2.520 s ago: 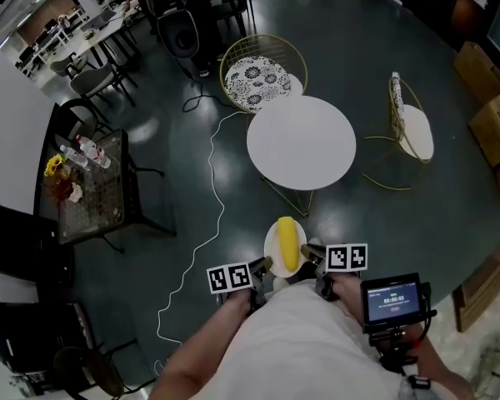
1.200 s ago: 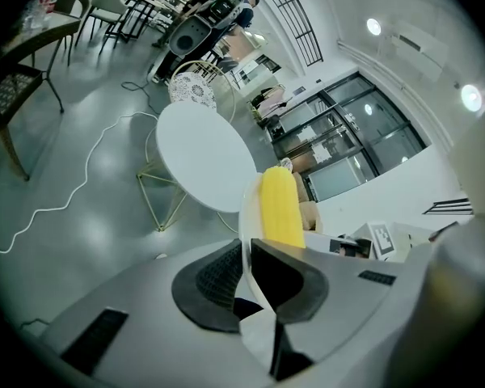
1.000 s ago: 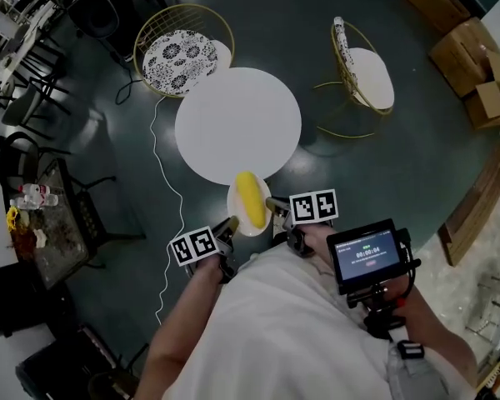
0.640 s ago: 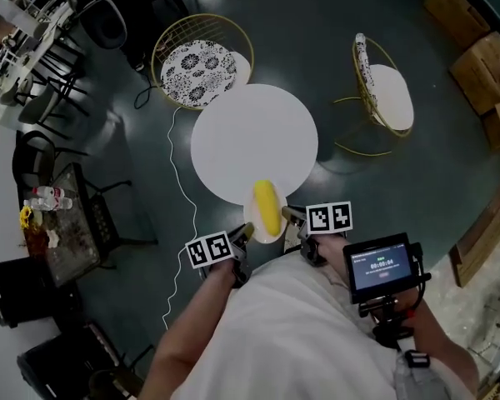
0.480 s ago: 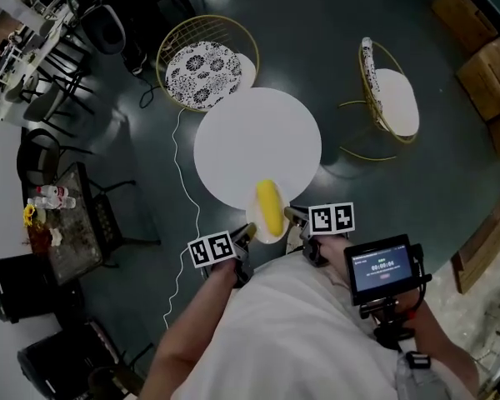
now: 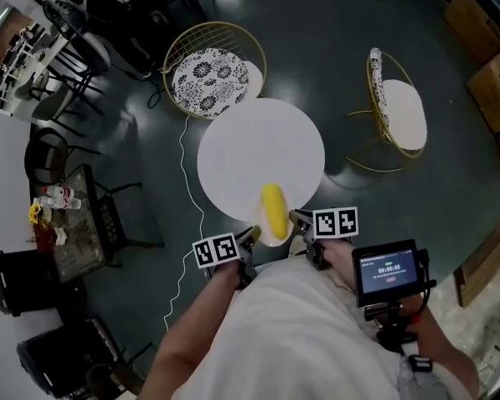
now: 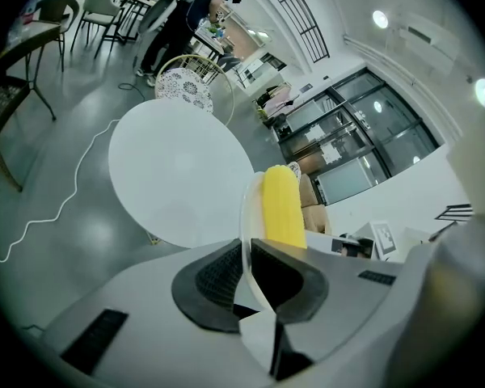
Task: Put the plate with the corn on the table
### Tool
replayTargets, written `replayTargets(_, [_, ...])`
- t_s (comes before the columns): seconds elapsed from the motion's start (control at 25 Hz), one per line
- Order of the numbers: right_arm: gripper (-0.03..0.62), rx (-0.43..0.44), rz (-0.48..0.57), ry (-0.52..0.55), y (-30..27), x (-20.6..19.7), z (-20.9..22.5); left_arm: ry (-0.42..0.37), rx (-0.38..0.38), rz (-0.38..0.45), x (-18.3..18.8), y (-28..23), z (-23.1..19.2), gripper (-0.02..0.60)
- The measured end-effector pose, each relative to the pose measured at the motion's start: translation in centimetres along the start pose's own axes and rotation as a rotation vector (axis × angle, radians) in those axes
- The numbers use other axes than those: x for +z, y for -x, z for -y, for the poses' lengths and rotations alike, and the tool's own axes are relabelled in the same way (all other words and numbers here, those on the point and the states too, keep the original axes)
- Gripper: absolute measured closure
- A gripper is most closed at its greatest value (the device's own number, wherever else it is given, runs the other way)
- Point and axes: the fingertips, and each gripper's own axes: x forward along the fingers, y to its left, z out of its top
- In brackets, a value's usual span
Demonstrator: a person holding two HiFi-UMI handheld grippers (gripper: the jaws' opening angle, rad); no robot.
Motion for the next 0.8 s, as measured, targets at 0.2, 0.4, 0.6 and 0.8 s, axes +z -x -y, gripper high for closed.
replayTargets(0.2, [0.55, 0.009, 0.002, -0.004, -0.1, 0.8, -0.2, -0.002, -0.001, 0.007, 0.7, -0.1, 0.3, 0.54])
replayTargets(0.4, [0.549, 0.022, 0.011, 0.007, -0.2, 1.0, -0.4, -0.011, -0.002, 0.017, 1.0, 0.0, 0.2, 0.54])
replayTargets(0.6, [0.55, 0.028, 0.018, 0.009, -0.6, 1.4, -0.3, -0.004, -0.002, 0.019, 1.2, -0.3, -0.1, 0.54])
replayTargets(0.8, [0.549, 0.019, 0.019, 0.001, -0.4, 1.4, 0.0, -0.001, -0.002, 0.01, 1.1, -0.7, 0.0, 0.54])
